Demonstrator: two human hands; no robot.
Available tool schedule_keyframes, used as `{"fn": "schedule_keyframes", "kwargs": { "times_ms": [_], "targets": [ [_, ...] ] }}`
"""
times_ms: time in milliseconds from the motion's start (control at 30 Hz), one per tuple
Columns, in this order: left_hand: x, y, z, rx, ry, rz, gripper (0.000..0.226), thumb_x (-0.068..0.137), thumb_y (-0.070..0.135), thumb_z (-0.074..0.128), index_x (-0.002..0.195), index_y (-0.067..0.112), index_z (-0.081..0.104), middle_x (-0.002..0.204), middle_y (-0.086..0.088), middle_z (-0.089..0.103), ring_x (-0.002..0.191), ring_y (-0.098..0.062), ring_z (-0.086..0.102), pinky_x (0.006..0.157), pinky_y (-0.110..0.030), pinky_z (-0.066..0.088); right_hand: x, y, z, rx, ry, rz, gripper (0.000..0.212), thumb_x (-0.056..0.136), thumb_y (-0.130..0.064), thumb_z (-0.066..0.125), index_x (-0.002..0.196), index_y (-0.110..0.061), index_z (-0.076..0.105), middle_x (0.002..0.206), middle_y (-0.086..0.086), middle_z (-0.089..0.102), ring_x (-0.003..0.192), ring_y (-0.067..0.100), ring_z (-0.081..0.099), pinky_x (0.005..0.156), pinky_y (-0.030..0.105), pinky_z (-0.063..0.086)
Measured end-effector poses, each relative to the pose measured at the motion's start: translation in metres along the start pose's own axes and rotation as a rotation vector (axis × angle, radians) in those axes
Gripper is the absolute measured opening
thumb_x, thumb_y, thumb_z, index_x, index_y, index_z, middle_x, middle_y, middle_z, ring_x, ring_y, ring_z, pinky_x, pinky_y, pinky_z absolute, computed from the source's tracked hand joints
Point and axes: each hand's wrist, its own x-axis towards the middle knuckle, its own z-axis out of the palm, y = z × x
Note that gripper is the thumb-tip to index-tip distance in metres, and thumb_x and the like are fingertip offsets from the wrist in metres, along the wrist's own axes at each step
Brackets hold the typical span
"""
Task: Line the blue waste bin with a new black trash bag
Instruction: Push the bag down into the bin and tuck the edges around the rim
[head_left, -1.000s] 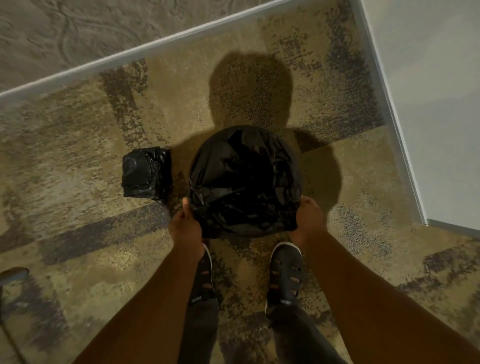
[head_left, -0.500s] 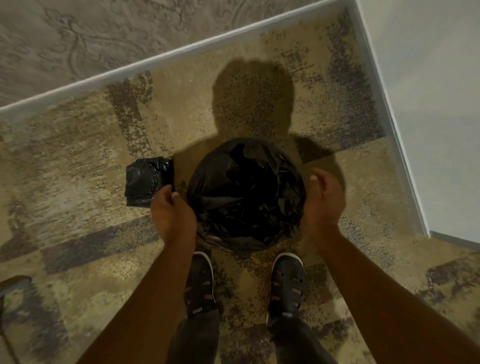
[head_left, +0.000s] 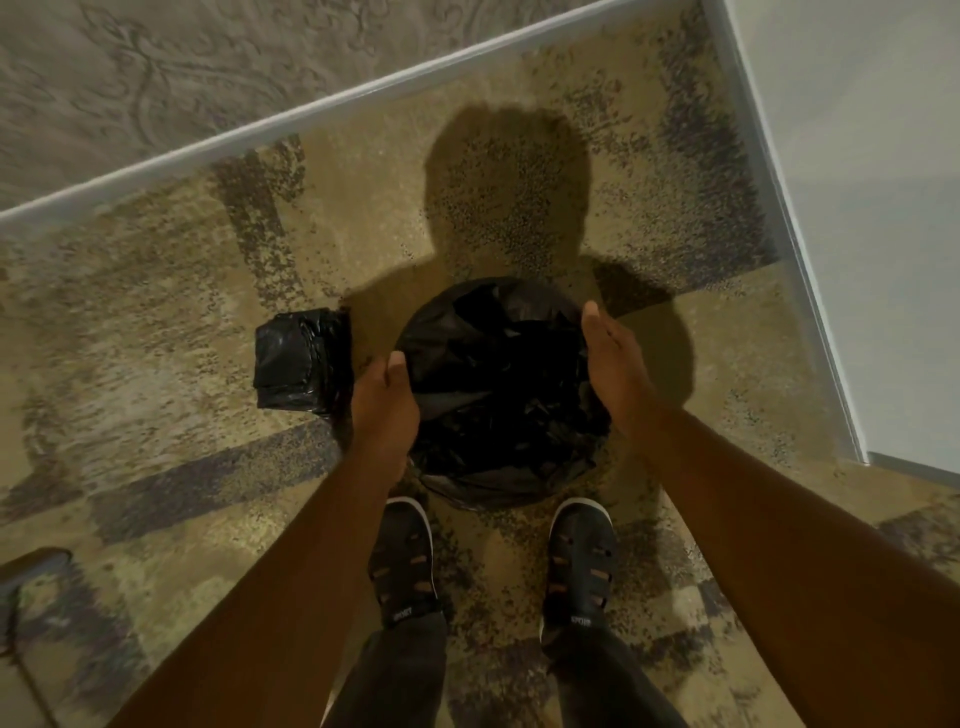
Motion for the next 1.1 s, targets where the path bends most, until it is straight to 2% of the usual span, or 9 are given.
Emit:
{"fn": "schedule_keyframes", "kwargs": {
  "times_ms": [67,167,300,433,533,667,767,967,1100],
  "targets": [
    [-0.005,-0.002,-0.003,0.015,-0.016,0.023,0.034,0.111,0.039,0.039,0.113,0.017,0.064,0.112,-0.006,0.065,0.103,-0.026,0.063,0.088,-0.040,0.051,-0.001,0.004,-0.002,-0.004,0.059,-0.054,0.050,0.111,-0.049,0.040,0.139,-0.016,0.065,0.130,0.001,0.068,0.120,0.015,0.063,0.109,0.040,0.051],
    [-0.014,-0.003,-0.005,-0.028,0.002,-0.018,0.028,0.111,0.037,0.042,0.104,0.021,0.064,0.094,0.005,0.064,0.086,-0.012,0.062,0.082,-0.036,0.050,-0.014,0.016,-0.008,-0.007,0.380,-0.131,0.044,0.108,-0.052,0.042,0.133,-0.024,0.064,0.123,-0.005,0.063,0.112,0.011,0.057,0.097,0.032,0.048],
    [-0.024,-0.026,0.000,-0.179,-0.041,-0.299,0.042,0.106,0.051,0.042,0.127,0.023,0.066,0.125,-0.003,0.068,0.109,-0.028,0.067,0.099,-0.052,0.056,-0.061,0.037,0.000,0.132,0.690,-0.039,0.050,0.104,-0.049,0.039,0.118,-0.009,0.065,0.100,0.011,0.061,0.094,0.017,0.055,0.084,0.037,0.048],
    [-0.034,-0.007,0.000,0.000,0.142,-0.134,0.057,0.107,0.039,0.044,0.160,0.021,0.036,0.163,-0.009,0.042,0.147,-0.034,0.042,0.120,-0.051,0.037,-0.101,0.052,0.030,0.208,0.622,0.108,0.068,0.100,-0.061,0.037,0.148,-0.016,0.053,0.141,0.008,0.063,0.128,0.026,0.061,0.109,0.051,0.052],
    [-0.026,0.026,0.000,0.121,0.153,0.083,0.057,0.110,0.036,0.041,0.164,0.021,0.030,0.169,-0.007,0.032,0.155,-0.030,0.031,0.124,-0.047,0.029,-0.102,0.046,0.035,0.259,0.573,0.150,0.057,0.112,-0.044,0.038,0.161,-0.015,0.038,0.158,0.011,0.050,0.143,0.027,0.051,0.115,0.047,0.047],
    [0.011,0.058,0.000,0.415,-0.132,0.236,0.043,0.112,0.033,0.038,0.150,0.019,0.051,0.147,-0.013,0.058,0.134,-0.035,0.055,0.103,-0.039,0.044,-0.083,0.039,0.027,0.361,0.451,0.191,0.058,0.113,-0.047,0.032,0.163,-0.017,0.035,0.165,0.007,0.041,0.148,0.021,0.044,0.115,0.037,0.042],
    [0.031,0.063,-0.001,0.475,-0.243,0.205,0.041,0.113,0.027,0.038,0.146,0.013,0.056,0.138,-0.016,0.063,0.112,-0.030,0.059,0.087,-0.030,0.038,-0.067,0.042,0.022,0.546,0.316,0.281,0.073,0.107,-0.063,0.033,0.165,-0.018,0.033,0.171,0.006,0.034,0.156,0.024,0.036,0.125,0.045,0.034],
    [0.033,0.036,-0.009,0.425,-0.144,0.183,0.029,0.111,0.024,0.043,0.124,0.011,0.067,0.108,-0.010,0.067,0.089,-0.025,0.060,0.071,-0.035,0.041,-0.057,0.043,0.007,0.625,0.178,0.439,0.097,0.083,-0.091,0.036,0.153,-0.026,0.055,0.157,0.005,0.056,0.143,0.031,0.055,0.119,0.057,0.043],
    [0.010,0.008,-0.010,0.331,-0.019,0.084,0.025,0.108,0.023,0.047,0.108,0.007,0.067,0.097,-0.011,0.064,0.092,-0.034,0.063,0.073,-0.037,0.045,-0.067,0.040,0.002,0.490,0.429,0.221,0.075,0.101,-0.071,0.033,0.148,-0.018,0.060,0.149,0.002,0.063,0.137,0.019,0.059,0.118,0.046,0.045]
  ]
}}
